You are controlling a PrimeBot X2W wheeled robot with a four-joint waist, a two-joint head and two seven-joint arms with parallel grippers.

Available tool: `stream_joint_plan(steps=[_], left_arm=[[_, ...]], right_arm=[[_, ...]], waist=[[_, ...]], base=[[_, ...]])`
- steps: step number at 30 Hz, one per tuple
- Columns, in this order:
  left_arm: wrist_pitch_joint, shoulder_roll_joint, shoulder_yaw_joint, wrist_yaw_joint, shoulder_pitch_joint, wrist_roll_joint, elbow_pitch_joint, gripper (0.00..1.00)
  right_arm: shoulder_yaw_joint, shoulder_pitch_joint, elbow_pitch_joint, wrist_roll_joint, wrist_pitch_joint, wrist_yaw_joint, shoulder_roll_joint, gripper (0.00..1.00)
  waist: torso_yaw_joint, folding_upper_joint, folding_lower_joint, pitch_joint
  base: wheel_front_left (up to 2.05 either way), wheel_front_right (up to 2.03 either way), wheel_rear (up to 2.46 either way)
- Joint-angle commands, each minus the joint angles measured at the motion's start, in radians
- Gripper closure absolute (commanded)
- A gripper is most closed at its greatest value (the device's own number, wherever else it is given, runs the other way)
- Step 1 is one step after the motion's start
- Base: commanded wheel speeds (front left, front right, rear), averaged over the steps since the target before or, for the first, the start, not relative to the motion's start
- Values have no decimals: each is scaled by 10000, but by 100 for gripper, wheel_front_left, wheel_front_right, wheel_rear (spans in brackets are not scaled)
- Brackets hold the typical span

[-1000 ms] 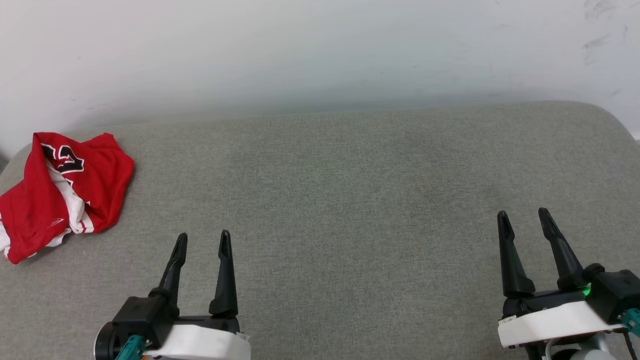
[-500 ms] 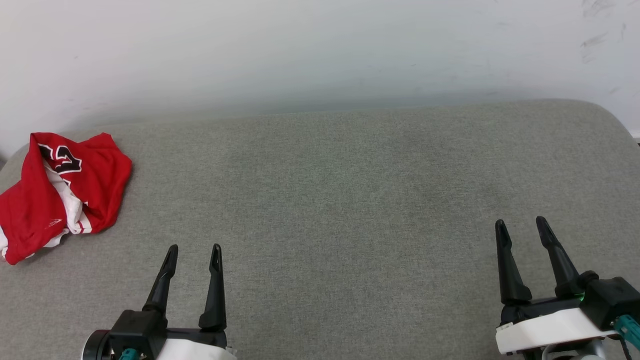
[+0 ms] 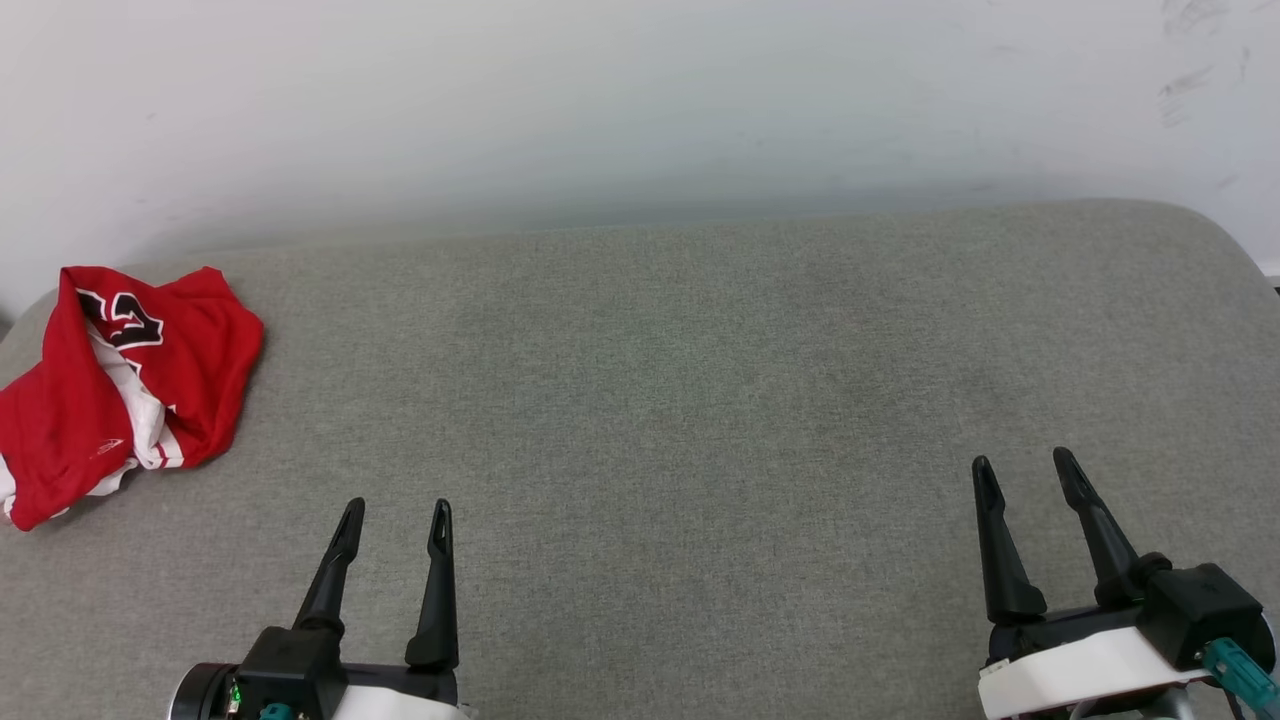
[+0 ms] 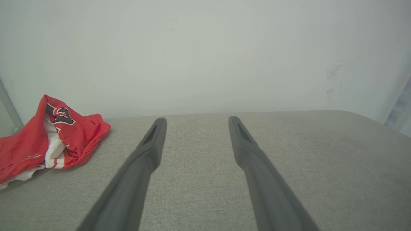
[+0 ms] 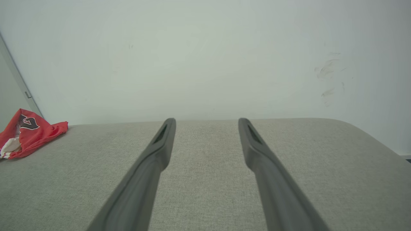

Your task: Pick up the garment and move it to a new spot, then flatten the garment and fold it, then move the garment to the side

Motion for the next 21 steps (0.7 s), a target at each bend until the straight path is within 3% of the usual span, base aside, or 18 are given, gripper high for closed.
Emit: stream_joint_plan(steps=[1, 21], left_arm=[[-52, -19, -8, -27, 29, -23, 6, 0], [-41, -19, 184, -239, -73, -57, 124, 0]], right_arm=[[14, 18, 14, -40, -23, -3, -12, 0], [144, 150, -49, 289, -21, -3, -10, 0]], waist=[[6, 0, 0, -1], [272, 0, 0, -11]], base=[[0, 0, 0], [0, 0, 0]])
